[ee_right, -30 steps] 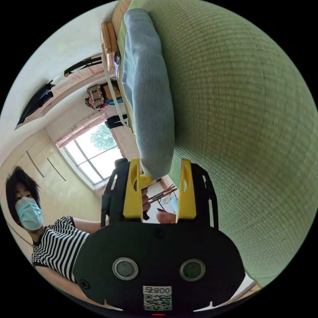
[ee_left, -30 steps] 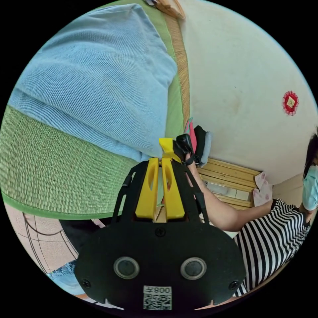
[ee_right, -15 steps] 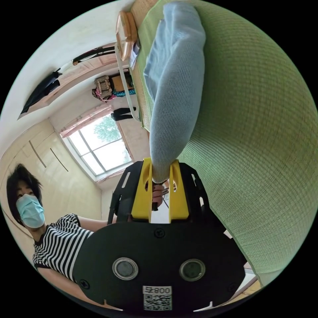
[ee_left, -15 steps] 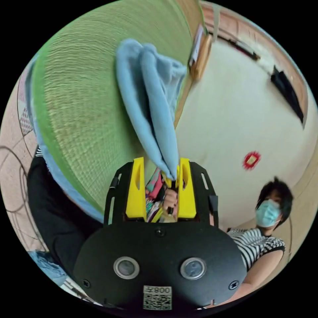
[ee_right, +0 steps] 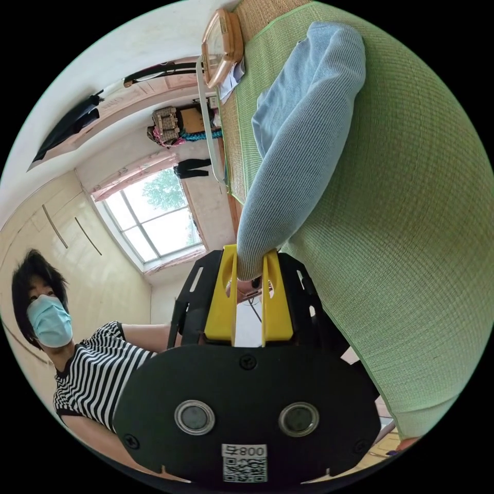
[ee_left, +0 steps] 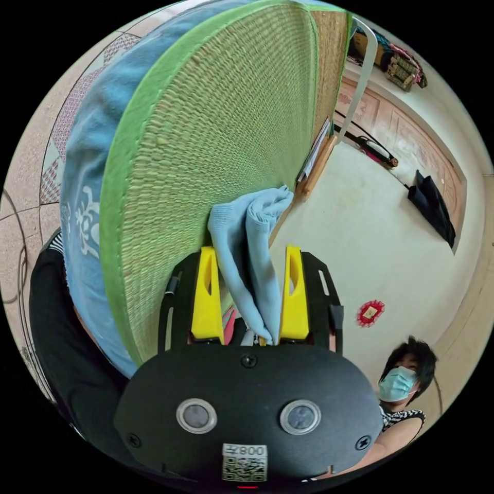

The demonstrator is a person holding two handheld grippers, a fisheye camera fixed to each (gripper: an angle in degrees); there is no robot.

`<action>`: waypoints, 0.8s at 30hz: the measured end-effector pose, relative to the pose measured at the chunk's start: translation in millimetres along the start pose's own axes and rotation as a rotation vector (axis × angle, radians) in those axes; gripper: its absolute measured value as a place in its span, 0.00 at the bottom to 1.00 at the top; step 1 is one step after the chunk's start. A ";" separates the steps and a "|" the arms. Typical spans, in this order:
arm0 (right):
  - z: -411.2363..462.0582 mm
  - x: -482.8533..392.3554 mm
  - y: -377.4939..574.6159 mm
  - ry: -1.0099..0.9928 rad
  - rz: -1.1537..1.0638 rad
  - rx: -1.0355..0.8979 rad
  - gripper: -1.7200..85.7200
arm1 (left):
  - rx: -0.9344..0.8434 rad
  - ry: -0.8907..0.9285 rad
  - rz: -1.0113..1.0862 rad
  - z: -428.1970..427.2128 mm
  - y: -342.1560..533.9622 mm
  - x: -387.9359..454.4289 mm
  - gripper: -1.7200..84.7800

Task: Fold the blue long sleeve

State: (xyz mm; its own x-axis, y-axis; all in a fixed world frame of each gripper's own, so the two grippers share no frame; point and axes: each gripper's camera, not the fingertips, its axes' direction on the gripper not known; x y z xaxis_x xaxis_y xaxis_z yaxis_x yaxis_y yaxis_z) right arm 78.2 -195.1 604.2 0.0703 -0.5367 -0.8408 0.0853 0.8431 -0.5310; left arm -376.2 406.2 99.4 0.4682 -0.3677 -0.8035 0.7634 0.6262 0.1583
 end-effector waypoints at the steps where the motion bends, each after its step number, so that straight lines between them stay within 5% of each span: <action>1: -3.7 -2.2 7.4 0.004 0.002 -0.004 0.11 | 0.001 -0.020 -0.002 7.8 0.4 -0.1 0.18; 7: -26.3 -8.9 48.8 0.006 0.030 0.000 0.11 | -0.078 -0.106 0.028 52.5 12.2 2.4 0.10; 24: -93.6 -7.8 210.0 0.035 0.196 0.028 0.11 | -0.390 -0.394 0.100 222.3 99.5 -4.6 0.08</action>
State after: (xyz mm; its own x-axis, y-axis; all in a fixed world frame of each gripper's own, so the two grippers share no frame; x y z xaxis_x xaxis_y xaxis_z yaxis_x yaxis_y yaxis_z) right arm 2.6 -10.7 489.5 0.0535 -0.3605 -0.9312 0.1008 0.9297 -0.3542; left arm -203.5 317.4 246.4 0.7179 -0.4757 -0.5083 0.5207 0.8515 -0.0616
